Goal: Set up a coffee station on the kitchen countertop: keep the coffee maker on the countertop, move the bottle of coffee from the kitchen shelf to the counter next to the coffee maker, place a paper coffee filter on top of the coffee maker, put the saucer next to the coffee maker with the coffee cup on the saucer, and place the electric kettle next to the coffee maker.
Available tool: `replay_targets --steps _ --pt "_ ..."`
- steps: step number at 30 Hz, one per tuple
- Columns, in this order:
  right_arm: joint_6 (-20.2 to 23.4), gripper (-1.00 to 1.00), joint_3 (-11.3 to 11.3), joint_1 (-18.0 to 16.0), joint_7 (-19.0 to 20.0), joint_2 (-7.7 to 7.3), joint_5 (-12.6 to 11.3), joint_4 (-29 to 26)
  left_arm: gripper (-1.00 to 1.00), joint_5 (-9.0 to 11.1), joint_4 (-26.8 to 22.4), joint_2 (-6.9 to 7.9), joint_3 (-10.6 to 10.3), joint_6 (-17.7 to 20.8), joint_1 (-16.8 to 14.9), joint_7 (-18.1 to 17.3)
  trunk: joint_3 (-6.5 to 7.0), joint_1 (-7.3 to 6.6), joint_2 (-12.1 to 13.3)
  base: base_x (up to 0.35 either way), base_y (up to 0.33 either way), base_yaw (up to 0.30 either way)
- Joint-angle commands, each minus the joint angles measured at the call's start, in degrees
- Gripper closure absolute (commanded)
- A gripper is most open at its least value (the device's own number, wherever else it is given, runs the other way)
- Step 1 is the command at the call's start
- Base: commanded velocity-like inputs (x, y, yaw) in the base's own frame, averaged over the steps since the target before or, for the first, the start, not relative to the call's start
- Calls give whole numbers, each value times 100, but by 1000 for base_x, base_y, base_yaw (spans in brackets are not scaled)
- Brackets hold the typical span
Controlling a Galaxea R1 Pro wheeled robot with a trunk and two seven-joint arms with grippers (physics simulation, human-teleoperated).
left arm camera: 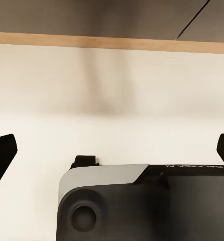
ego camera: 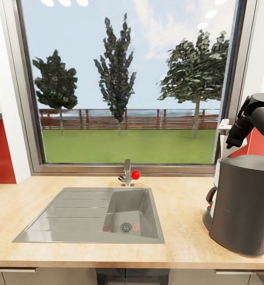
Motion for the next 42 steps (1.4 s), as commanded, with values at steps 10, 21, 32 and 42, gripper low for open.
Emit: replay_targets --steps 10,21,32,42 --pt "85 100 49 -4 35 -5 10 -16 -100 5 -10 -1 5 -7 2 2 -9 1 -5 0 0 0" --pt "85 100 57 -4 36 -5 10 -19 -100 5 -10 1 11 -7 2 3 -9 1 -5 13 0 0" --pt "85 100 69 -4 35 -5 21 -19 -100 6 -10 7 11 -7 2 3 -9 1 -5 42 0 0" --pt "76 100 91 -4 37 -9 28 -19 -100 5 -10 7 11 -7 2 3 -9 1 -5 1 0 0"
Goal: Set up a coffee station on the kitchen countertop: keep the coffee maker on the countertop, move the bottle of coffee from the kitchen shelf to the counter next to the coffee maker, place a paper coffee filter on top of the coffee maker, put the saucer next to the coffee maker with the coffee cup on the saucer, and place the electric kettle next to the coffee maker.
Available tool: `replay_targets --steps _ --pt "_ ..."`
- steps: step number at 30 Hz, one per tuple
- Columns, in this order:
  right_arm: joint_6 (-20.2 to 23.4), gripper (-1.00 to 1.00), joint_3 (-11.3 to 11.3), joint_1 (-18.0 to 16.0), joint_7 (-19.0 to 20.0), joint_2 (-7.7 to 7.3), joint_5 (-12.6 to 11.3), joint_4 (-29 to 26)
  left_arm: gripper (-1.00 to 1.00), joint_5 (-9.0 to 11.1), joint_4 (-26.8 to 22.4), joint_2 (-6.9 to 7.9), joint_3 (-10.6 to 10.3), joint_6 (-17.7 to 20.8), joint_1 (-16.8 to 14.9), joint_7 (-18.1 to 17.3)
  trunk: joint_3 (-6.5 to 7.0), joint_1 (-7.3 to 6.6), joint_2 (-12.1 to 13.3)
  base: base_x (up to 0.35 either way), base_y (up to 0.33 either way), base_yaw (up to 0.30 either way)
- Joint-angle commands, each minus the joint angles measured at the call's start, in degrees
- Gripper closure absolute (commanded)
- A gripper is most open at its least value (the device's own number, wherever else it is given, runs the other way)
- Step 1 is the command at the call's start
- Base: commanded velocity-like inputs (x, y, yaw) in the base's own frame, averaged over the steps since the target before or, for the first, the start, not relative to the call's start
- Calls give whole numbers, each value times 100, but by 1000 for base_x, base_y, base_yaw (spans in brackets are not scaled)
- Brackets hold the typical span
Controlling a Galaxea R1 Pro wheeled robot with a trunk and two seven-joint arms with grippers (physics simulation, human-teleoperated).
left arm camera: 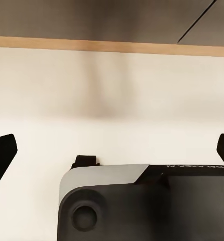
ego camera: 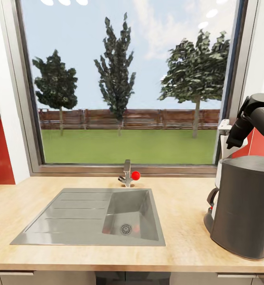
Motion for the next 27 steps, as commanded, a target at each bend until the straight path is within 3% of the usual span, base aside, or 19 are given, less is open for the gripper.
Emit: replay_targets --steps 1,7,12,15,27 --pt "84 100 34 -5 30 -6 2 -11 -100 5 -10 -2 9 -7 2 2 -8 1 -5 0 0 0" --pt "71 100 40 -5 23 -10 72 -3 -100 5 -10 -2 9 -7 2 2 -8 1 -5 0 0 0" --pt "67 100 41 -5 21 -9 435 0 -100 5 -10 -2 9 -7 2 2 -8 1 -5 0 0 0" --pt "67 100 41 -5 21 -10 524 0 -100 5 -10 -2 9 -7 2 2 -8 1 -5 0 0 0" --pt "66 100 32 -5 12 -7 556 -1 -100 5 -10 -2 9 -7 2 -1 -8 1 -5 0 0 0"
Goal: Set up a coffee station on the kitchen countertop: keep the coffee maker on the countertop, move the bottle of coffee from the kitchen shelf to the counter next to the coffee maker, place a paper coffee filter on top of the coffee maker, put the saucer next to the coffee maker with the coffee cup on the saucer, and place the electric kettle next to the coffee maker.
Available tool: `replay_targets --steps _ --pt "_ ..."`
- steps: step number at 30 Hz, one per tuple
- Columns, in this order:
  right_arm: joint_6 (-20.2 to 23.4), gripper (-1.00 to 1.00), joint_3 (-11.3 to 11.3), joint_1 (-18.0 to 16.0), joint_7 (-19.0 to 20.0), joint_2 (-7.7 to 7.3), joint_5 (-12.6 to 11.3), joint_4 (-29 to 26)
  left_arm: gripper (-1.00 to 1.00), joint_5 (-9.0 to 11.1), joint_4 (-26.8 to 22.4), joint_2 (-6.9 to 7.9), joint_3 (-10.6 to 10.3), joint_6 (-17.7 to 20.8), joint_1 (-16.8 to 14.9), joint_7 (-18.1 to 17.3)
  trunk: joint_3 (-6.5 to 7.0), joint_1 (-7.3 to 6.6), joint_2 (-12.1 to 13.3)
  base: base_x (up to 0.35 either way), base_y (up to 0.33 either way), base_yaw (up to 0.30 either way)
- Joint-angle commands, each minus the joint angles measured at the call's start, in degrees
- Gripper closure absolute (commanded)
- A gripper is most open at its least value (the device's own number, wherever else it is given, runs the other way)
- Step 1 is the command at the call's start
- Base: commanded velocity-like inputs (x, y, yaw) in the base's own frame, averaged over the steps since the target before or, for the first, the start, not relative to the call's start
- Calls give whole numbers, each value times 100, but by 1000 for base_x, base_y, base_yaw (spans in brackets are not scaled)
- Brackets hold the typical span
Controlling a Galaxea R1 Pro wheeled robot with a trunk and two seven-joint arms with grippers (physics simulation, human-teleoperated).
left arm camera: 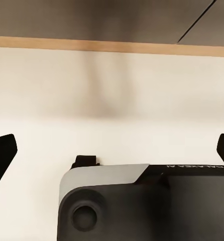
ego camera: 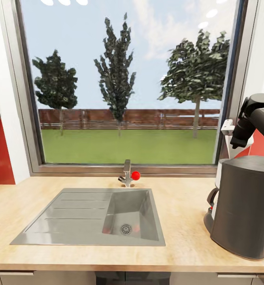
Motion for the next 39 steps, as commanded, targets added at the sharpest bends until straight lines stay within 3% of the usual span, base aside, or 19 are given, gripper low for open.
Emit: replay_targets --steps 1,20,23,39 --pt "83 100 28 -6 28 -3 4 -10 -100 5 -9 -2 9 -7 2 3 -8 1 -5 12 0 0" --pt "83 100 24 -6 20 -2 4 -3 -100 11 -10 -2 9 -7 2 5 -8 1 -5 36 0 0" --pt "83 100 22 -6 20 -3 4 -4 -100 11 -10 -2 9 -7 2 5 -62 67 -126 0 0 0" --pt "83 100 28 -6 20 -2 4 -3 -100 9 -9 -2 9 -7 2 5 -98 111 -206 0 0 0"
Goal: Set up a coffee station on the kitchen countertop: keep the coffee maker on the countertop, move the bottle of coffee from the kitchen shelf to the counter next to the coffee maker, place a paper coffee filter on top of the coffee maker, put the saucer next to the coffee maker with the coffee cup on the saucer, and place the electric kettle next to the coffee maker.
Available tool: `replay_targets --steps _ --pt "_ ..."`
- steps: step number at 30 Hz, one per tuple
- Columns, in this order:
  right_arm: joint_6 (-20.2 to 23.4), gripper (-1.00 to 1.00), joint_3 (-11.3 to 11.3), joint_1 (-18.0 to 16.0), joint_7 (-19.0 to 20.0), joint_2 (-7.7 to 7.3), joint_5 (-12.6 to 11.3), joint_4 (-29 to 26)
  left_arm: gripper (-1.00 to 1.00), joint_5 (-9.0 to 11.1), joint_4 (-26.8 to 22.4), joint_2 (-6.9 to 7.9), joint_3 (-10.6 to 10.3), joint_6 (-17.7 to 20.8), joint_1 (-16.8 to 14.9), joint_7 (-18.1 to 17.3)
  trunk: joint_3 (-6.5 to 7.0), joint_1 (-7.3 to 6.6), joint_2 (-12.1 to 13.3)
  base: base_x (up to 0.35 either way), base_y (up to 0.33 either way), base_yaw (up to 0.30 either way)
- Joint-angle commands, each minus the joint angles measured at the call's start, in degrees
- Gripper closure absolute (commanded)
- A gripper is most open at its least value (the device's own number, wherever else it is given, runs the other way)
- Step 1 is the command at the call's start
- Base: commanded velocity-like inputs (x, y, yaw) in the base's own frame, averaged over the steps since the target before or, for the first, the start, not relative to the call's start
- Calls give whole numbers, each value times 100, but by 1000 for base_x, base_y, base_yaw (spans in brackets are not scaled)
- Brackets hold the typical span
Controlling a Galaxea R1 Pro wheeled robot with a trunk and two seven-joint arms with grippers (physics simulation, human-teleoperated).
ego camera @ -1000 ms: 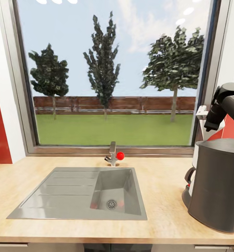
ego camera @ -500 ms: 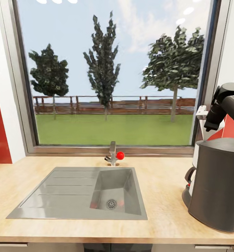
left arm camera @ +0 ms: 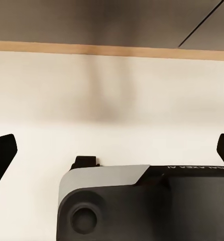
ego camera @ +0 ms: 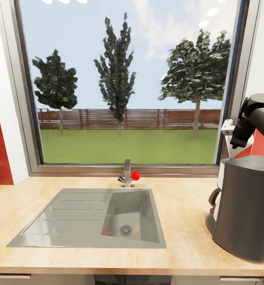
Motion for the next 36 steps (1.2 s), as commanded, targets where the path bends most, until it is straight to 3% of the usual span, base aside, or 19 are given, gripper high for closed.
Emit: replay_targets --steps 1,6,36 --pt "85 100 29 -6 29 -5 4 -11 -100 4 -9 -2 9 -7 2 2 -8 1 -5 0 0 0" --pt "85 100 29 -6 29 -4 4 -11 -100 5 -10 -2 9 -7 2 2 -62 67 -126 0 0 0" --pt "85 100 37 -6 29 -3 4 -15 -100 8 -12 -2 9 -7 2 2 -62 67 -126 35 0 0"
